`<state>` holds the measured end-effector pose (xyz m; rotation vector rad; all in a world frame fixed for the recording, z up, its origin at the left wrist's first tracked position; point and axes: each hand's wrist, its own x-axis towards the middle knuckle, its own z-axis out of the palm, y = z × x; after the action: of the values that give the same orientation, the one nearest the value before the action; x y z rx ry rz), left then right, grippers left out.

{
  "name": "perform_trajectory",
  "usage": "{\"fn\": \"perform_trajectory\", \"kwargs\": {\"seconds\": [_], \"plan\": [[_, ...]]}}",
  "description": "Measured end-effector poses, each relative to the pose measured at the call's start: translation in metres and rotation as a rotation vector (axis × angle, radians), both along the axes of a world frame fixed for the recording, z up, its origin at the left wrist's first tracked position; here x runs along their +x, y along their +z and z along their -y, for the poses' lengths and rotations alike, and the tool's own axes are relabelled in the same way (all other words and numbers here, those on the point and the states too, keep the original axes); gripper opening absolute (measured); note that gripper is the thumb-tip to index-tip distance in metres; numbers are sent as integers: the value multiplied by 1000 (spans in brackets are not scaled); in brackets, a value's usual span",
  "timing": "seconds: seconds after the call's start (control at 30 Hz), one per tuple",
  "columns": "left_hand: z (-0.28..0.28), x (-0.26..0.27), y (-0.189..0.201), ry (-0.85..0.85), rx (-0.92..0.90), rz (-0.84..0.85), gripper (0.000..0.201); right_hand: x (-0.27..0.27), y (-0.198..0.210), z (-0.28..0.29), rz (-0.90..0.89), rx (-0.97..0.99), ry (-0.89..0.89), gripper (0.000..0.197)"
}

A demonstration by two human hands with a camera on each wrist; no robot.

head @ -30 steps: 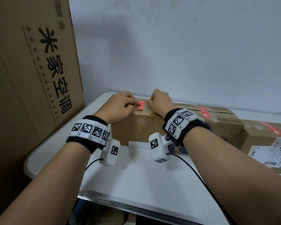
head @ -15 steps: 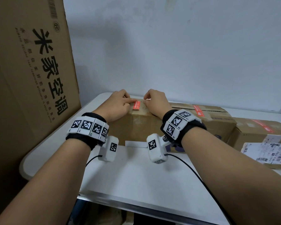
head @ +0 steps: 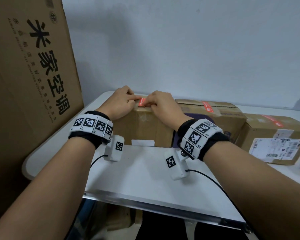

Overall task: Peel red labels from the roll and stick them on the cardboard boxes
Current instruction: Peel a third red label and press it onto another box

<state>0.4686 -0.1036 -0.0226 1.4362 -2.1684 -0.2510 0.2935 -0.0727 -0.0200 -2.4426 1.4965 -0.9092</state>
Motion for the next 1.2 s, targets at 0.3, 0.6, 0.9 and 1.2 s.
{"fn": "perform_trajectory", "kwargs": {"seconds": [0.3,0.6,0.9,1.2], "plan": [[2,0,-1,6,1,-2,44,1,-7,-9,159,-22,27,40],[-5,4,0,-48,-6,16,45,-2,-9,-7,161,4,-16,35],[-18,2,-14,-47,-247,64,32,-1,-8,-6,92,-32,-14,33],[-36,2,-16,-25,-271,-43,32,-2,-8,-4,77,-44,3,32]]}}
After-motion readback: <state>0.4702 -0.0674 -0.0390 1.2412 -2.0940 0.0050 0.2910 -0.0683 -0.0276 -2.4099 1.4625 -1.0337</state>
